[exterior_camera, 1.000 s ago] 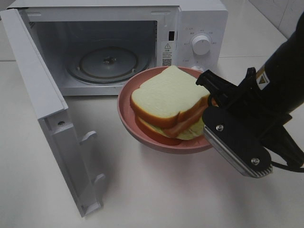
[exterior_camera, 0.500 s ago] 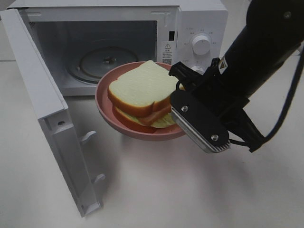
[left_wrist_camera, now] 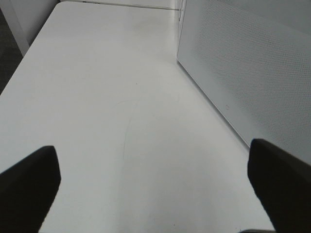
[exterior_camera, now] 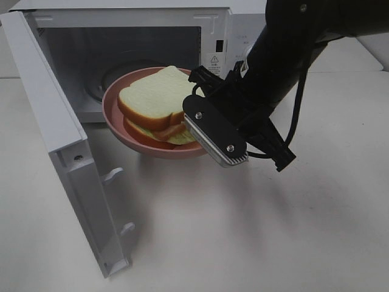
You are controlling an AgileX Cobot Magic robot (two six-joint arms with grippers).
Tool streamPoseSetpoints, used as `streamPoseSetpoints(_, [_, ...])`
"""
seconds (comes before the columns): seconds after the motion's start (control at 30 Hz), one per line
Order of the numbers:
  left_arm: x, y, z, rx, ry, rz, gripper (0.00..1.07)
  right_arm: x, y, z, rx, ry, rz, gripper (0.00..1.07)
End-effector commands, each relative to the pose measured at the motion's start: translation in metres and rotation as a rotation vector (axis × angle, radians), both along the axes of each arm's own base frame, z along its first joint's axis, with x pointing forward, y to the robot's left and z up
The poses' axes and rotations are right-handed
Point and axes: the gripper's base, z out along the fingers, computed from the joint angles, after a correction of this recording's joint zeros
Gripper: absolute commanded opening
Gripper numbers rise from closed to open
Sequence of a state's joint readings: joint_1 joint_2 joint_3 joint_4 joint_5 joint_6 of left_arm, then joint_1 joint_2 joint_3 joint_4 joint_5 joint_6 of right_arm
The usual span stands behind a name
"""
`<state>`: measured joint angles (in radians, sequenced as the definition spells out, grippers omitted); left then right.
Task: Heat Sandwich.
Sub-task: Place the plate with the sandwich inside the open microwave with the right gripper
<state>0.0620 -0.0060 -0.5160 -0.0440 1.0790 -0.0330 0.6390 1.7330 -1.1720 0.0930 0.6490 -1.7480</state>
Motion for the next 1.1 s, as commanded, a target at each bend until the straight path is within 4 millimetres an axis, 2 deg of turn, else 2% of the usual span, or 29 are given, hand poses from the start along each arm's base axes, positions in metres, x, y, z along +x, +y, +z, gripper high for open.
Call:
streamPoseSetpoints(0.03, [-0.002, -0.001, 0.0, -0.007, -0.027, 0.001, 1.0, 0.007, 0.008, 0.003, 0.025, -0.023, 0.01, 0.0])
streamPoseSetpoints(0.47, [-0.002, -0.001, 0.0, -0.007, -0.027, 0.001, 1.0, 0.033, 0.027, -0.009, 0.002, 0.015, 0.015, 0.0])
streamPoseSetpoints(1.1, [-0.002, -0.001, 0.0, -0.007, -0.027, 0.001, 1.0, 0.071, 0.054, -0.015, -0.002, 0.019, -0.02, 0.0])
